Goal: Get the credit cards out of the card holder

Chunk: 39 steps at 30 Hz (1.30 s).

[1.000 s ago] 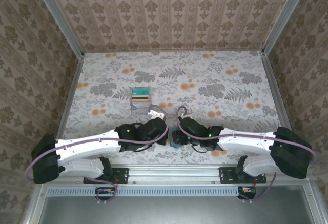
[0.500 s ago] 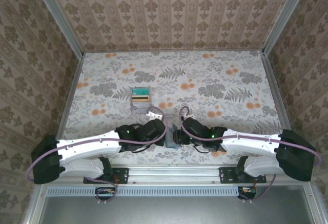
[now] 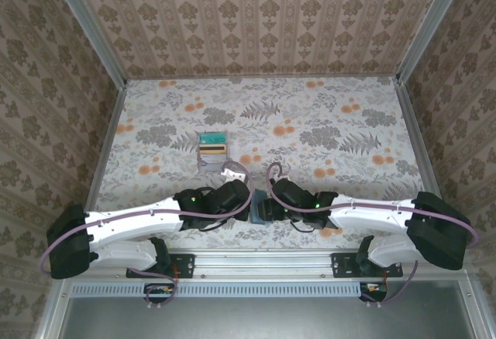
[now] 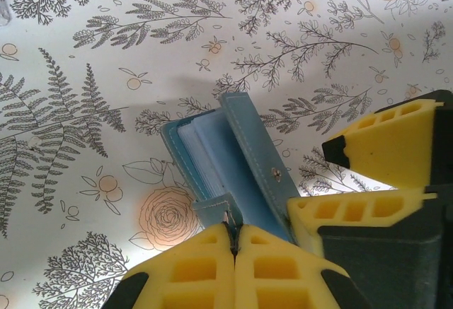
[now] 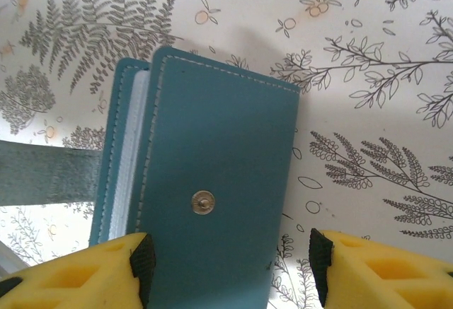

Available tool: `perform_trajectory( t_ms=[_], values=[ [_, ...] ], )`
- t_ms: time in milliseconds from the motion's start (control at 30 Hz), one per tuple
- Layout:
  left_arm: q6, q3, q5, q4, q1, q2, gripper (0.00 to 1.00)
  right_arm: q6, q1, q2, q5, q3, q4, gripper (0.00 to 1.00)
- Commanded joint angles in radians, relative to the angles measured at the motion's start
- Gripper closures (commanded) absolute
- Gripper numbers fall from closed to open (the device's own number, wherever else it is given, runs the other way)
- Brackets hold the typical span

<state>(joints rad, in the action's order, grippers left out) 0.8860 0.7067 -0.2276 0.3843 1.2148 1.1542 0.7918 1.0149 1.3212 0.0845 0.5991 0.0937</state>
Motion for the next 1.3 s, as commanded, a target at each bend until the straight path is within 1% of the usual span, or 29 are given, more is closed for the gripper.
perform_trajectory(
  t_ms=[0, 100, 200, 267, 333, 400, 633, 800, 967, 1067, 1133, 1167, 1200, 1267],
  values=[
    [-0.004, 0.011, 0.007, -0.003, -0.006, -0.021, 1.0, -0.003, 0.008, 0.02, -0.025, 0.037, -0.027, 0.37],
    [-0.004, 0.011, 0.007, -0.004, -0.004, -0.017, 1.0, -0.007, 0.016, 0.022, -0.017, 0.049, -0.02, 0.36],
    [-0.003, 0.012, 0.009, -0.005, -0.004, -0.014, 1.0, -0.009, 0.023, 0.016, -0.017, 0.057, -0.021, 0.3],
    [-0.004, 0.013, 0.011, -0.005, -0.004, -0.014, 1.0, -0.009, 0.028, 0.018, -0.027, 0.061, -0.033, 0.28],
    [-0.004, 0.014, 0.011, -0.004, -0.004, -0.016, 1.0, -0.008, 0.028, 0.028, -0.038, 0.064, -0.04, 0.28],
    [-0.004, 0.016, 0.01, -0.003, -0.004, -0.016, 1.0, -0.008, 0.03, 0.045, -0.035, 0.068, -0.039, 0.29],
    [-0.001, 0.014, 0.009, 0.003, -0.003, -0.028, 1.0, 0.021, 0.03, 0.06, 0.065, 0.077, 0.067, 0.42],
    [-0.004, 0.009, 0.006, 0.008, -0.006, -0.03, 1.0, 0.034, 0.03, -0.027, 0.12, 0.04, 0.094, 0.5],
    [-0.003, -0.016, 0.033, -0.008, -0.035, -0.038, 1.0, 0.03, 0.029, -0.089, 0.163, 0.017, 0.133, 0.64],
    [-0.008, -0.018, 0.039, -0.003, -0.042, -0.034, 1.0, 0.025, 0.027, -0.09, 0.169, 0.01, 0.138, 0.7],
    [-0.015, -0.021, 0.039, -0.003, -0.046, -0.034, 1.0, 0.023, 0.026, -0.078, 0.171, 0.013, 0.141, 0.78],
    [-0.016, -0.022, 0.04, 0.001, -0.051, -0.034, 1.0, 0.022, 0.025, -0.071, 0.169, 0.016, 0.14, 0.78],
    [-0.017, -0.024, 0.045, -0.001, -0.056, -0.034, 1.0, 0.017, 0.026, -0.063, 0.156, 0.02, 0.131, 0.75],
    [-0.018, -0.027, 0.052, -0.005, -0.059, -0.034, 1.0, -0.002, 0.027, -0.053, 0.113, 0.026, 0.092, 0.59]
  ],
)
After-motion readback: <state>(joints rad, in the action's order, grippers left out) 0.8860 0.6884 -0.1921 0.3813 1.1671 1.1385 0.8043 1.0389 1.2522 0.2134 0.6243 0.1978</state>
